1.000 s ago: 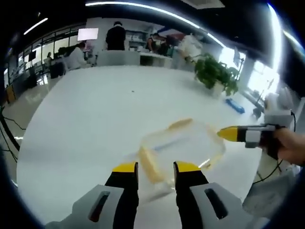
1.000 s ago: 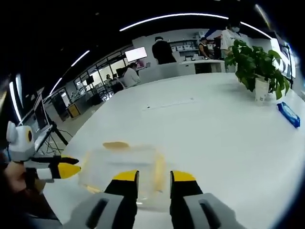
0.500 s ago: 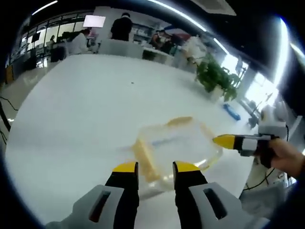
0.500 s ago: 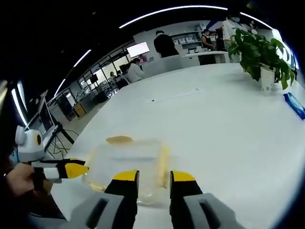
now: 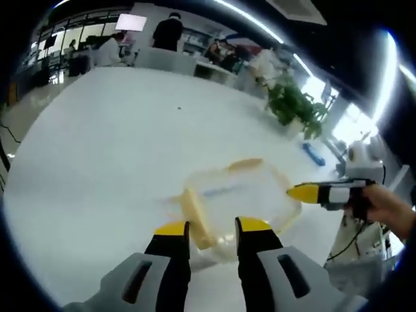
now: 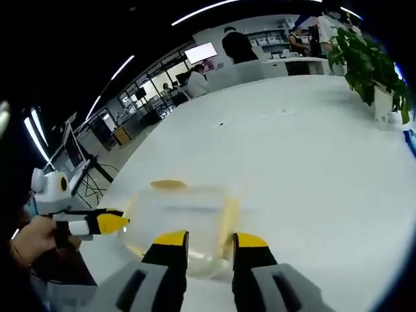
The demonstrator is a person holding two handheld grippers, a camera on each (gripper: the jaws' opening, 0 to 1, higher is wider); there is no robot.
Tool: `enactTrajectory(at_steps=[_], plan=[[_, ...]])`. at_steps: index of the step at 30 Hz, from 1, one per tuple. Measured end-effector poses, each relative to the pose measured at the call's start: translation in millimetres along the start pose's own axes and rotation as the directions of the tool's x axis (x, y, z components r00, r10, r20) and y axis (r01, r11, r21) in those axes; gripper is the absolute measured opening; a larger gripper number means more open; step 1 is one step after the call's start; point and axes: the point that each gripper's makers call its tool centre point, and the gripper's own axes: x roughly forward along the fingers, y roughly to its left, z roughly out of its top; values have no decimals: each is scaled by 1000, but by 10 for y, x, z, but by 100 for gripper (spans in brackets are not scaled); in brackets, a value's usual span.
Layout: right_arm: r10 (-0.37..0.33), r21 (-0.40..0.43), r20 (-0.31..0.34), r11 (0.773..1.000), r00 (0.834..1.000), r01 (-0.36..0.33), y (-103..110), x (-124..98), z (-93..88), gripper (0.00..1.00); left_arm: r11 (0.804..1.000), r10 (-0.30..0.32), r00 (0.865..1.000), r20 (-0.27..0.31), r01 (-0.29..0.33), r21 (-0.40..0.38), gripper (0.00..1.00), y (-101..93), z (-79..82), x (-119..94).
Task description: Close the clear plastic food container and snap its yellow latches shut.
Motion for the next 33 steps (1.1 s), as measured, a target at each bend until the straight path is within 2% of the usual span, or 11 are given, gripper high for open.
enactTrajectory(at_steps=[6,7,8,11,13,23,28,33], plan=[[25,-26,-34,999,999,-26,7,17,4,23,1000,-9,999,-42,10,22,22,-13,-7,8],[31,-24,-39,999,999,-32,10,23,1,23,999,-12,996,-93,16,33,21,19,-88,-23],[34,-25,-52,999,998,-35,19,18,-10,23,999,-22,999,-47,23,25,21,0,-23,58],[45,-35,-84,998,995,-48,36,20,0,23,997,-31,993,-118,38,64,21,1,-25,27],[55,-38,-99,997,993,-60,28,25,1,23,996,-30,990,-139,42,79,21,-5,-13,33],[128,-46,-186,989,974,-139,0,52,0,23,994,-54,989,-137,67,89,21,-23,-7,32],[140,-65,-215,985,967,-157,10,45,-13,22,991,-65,987,-147,81,108,21,-32,-11,30],[149,-94,-274,979,950,-181,11,48,-19,22,989,-68,984,-163,88,120,20,-37,-7,34]])
